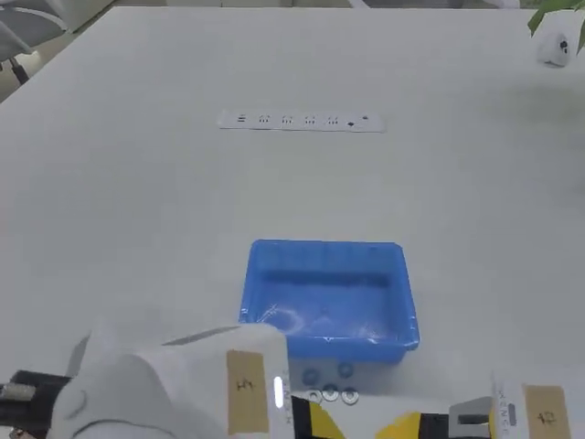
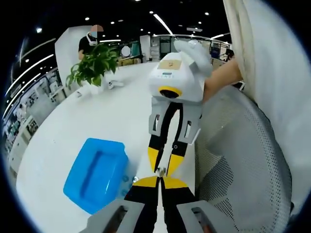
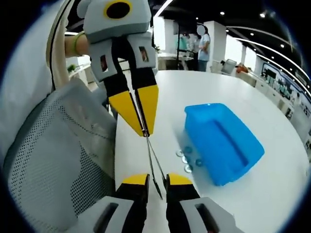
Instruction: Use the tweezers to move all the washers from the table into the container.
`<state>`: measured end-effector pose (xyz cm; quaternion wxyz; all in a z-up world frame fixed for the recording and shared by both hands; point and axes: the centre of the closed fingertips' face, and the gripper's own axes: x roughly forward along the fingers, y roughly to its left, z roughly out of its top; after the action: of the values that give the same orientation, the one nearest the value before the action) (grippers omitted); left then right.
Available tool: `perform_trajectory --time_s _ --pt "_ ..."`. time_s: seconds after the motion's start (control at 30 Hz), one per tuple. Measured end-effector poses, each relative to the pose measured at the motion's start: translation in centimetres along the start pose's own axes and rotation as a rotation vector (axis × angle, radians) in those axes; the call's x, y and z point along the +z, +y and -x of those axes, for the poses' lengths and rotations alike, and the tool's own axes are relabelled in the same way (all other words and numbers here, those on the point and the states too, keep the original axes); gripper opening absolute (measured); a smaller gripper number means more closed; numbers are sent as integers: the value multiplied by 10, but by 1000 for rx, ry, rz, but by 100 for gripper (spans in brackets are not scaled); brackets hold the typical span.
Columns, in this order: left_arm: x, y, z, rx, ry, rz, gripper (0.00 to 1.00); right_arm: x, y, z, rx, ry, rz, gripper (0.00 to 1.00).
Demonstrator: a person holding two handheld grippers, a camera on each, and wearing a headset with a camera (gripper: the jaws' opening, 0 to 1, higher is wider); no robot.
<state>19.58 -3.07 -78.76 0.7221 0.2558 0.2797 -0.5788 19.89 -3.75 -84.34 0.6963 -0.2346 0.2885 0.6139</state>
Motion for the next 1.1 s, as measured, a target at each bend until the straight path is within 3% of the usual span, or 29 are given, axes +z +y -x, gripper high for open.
perform_trajectory --time_s 0.27,0.47,0.63,1.0,1.1 --pt "1 11 11 23 7 -13 0 19 -9 -12 18 -69 -33 7" --pt "-2 26 22 52 28 -35 0 37 -20 -23 20 -105 -20 7" --pt "-3 40 28 58 31 -16 0 48 -28 -32 26 -143 -40 7" --pt "-11 49 25 23 55 -16 0 46 -34 -40 29 -136 -60 7" --pt "-8 51 25 -2 49 -14 0 45 -35 -40 28 -130 -56 7"
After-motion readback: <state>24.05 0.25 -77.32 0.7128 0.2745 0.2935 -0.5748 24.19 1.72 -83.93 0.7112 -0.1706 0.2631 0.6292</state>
